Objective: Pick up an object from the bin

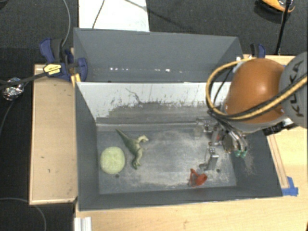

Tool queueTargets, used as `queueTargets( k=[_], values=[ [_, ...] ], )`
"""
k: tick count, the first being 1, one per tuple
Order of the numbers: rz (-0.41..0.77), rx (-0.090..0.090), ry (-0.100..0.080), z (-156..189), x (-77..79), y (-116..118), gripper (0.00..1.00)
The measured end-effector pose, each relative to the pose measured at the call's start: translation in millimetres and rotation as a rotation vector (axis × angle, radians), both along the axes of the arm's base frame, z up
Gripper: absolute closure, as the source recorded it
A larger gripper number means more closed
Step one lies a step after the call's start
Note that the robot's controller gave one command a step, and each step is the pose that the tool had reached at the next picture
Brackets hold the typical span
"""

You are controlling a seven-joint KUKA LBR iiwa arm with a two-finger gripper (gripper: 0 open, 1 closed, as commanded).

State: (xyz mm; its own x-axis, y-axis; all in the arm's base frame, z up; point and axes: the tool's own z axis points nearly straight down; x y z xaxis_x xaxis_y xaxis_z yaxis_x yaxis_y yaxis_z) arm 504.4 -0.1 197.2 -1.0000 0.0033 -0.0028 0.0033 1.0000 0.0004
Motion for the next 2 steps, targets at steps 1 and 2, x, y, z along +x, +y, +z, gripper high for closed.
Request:
queueTargets(
  k=[1,2],
  values=[
    [0.000,0.000,0.000,0.0,0.0,0.0,0.00],
    [0.072,0.000,-0.008,-30.0,-6.9,-11.7,0.00]
  ],
)
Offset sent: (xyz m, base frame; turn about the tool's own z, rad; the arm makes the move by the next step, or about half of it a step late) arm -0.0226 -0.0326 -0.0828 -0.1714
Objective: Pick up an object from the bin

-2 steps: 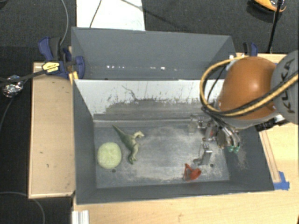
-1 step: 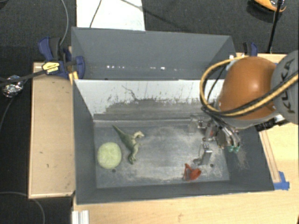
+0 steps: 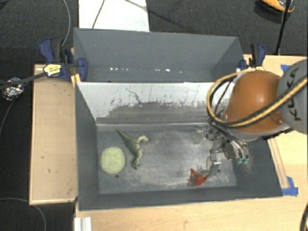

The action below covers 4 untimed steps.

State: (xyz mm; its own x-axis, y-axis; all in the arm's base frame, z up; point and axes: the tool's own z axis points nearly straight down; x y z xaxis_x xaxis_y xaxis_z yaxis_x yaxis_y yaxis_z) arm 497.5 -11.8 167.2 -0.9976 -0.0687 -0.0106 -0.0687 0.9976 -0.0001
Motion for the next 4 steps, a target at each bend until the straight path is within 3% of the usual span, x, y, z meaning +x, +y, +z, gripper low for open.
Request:
queueTargets(
  k=[1,2,3,4],
  values=[
    [0.010,-0.001,0.001,-59.0,-2.4,-25.1,0.00],
    [0.154,0.000,0.000,-96.4,-12.4,9.9,1.00],
    [0.154,0.000,0.000,-96.4,-12.3,9.9,1.00],
    [0.193,0.000,-0.004,44.6,-14.0,3.7,1.00]
  ],
)
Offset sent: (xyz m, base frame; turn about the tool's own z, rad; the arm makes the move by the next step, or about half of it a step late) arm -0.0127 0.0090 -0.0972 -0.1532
